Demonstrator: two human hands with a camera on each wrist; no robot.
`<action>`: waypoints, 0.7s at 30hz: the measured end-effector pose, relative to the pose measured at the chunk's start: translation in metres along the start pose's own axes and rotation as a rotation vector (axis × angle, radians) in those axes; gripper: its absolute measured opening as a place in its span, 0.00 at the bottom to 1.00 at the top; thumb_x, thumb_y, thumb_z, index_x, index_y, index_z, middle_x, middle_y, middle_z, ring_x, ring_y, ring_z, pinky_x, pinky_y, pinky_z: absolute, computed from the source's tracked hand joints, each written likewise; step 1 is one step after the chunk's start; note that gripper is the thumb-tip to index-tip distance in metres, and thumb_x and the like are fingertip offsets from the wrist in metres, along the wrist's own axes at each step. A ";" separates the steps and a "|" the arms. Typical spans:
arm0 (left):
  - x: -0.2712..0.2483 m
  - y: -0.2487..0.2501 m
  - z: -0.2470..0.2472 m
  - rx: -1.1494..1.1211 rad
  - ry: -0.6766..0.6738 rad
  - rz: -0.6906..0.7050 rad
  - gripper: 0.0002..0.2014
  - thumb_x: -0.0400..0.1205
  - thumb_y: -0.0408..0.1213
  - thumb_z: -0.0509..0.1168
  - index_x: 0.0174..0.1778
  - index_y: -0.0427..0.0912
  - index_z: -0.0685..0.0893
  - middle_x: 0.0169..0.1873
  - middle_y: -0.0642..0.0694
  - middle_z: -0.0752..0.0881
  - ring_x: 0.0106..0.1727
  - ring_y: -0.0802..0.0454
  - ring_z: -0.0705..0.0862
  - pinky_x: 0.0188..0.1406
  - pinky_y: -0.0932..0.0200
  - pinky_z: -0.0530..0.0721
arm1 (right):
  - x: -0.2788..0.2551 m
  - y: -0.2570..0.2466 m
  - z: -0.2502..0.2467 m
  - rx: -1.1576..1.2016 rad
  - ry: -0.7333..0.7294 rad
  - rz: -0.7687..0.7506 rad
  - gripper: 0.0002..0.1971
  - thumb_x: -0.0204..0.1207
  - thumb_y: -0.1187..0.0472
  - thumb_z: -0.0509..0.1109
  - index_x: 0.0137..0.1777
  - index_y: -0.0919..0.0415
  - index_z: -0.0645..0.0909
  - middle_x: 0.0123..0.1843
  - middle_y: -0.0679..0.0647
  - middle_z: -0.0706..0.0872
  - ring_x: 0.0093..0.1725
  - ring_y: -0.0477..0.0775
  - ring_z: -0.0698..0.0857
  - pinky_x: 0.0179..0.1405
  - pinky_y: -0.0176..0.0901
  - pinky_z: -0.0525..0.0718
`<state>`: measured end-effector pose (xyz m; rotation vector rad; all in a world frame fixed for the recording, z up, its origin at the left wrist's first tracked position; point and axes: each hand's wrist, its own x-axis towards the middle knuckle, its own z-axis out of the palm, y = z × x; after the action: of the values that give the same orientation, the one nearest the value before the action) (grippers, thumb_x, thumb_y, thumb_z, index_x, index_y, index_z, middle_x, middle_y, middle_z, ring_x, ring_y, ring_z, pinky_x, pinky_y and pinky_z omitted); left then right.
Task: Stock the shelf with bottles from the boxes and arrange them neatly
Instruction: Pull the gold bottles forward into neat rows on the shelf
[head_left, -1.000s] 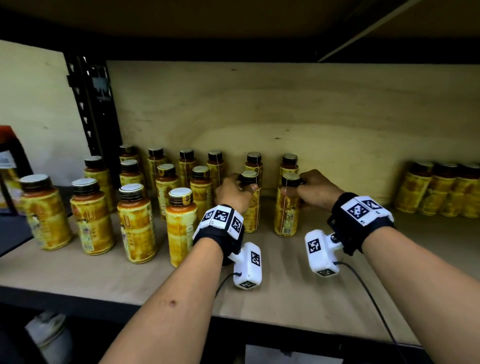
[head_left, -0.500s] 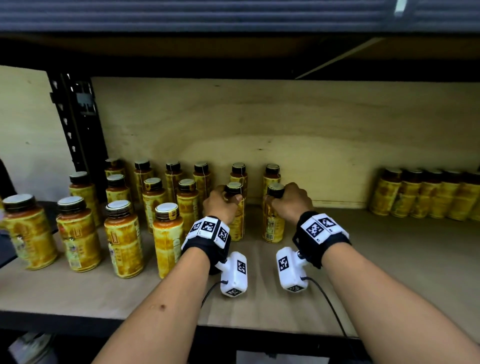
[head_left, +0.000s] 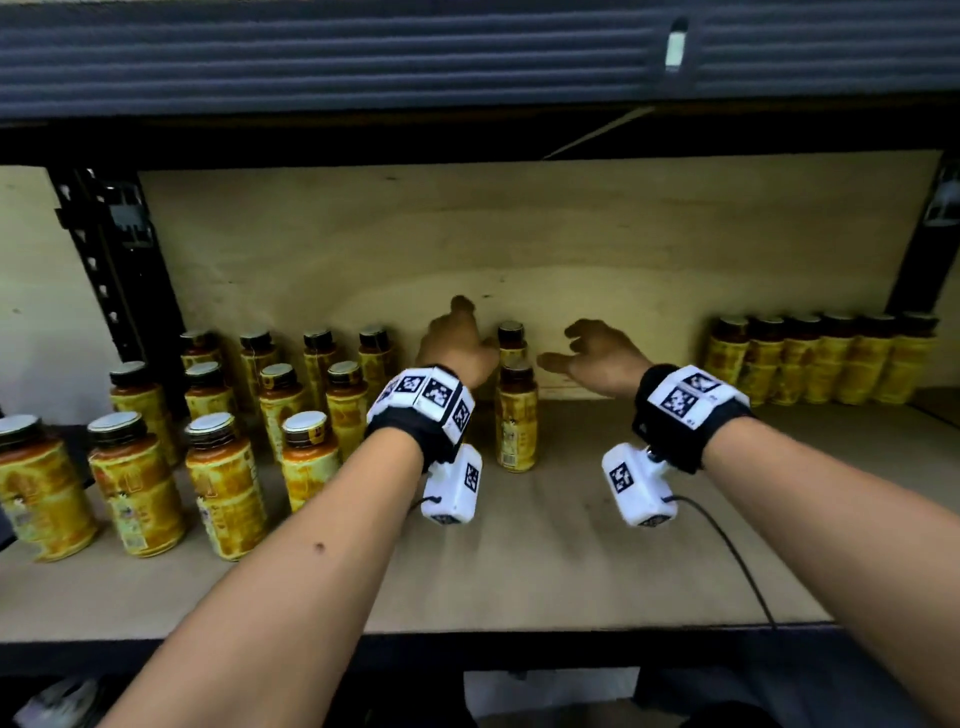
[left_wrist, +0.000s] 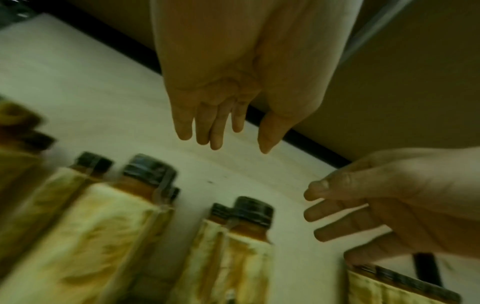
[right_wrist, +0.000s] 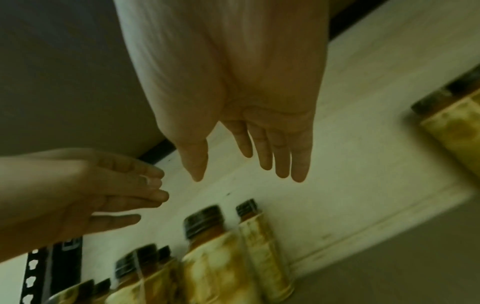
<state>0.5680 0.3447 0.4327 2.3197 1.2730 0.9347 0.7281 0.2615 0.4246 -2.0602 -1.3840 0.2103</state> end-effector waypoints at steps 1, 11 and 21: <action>0.002 0.015 0.006 0.000 -0.001 0.037 0.26 0.80 0.40 0.65 0.74 0.41 0.68 0.61 0.38 0.83 0.62 0.37 0.82 0.59 0.49 0.83 | 0.001 0.010 -0.011 -0.027 0.024 -0.004 0.37 0.76 0.41 0.72 0.79 0.60 0.68 0.76 0.58 0.76 0.72 0.59 0.77 0.66 0.44 0.76; 0.040 0.147 0.177 -0.176 -0.321 0.242 0.20 0.80 0.37 0.64 0.70 0.42 0.75 0.63 0.38 0.83 0.62 0.40 0.82 0.62 0.50 0.82 | 0.026 0.176 -0.101 -0.101 0.181 0.156 0.21 0.80 0.58 0.69 0.71 0.64 0.76 0.67 0.61 0.82 0.66 0.63 0.81 0.59 0.49 0.81; 0.129 0.183 0.290 -0.238 -0.452 0.203 0.26 0.79 0.43 0.70 0.73 0.41 0.75 0.67 0.38 0.81 0.67 0.38 0.80 0.62 0.53 0.78 | 0.108 0.271 -0.123 -0.346 0.178 0.086 0.25 0.79 0.62 0.70 0.74 0.67 0.72 0.72 0.67 0.76 0.69 0.69 0.77 0.67 0.57 0.76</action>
<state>0.9292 0.3600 0.3751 2.3167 0.7159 0.5342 1.0415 0.2394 0.3851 -2.3560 -1.2930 -0.1873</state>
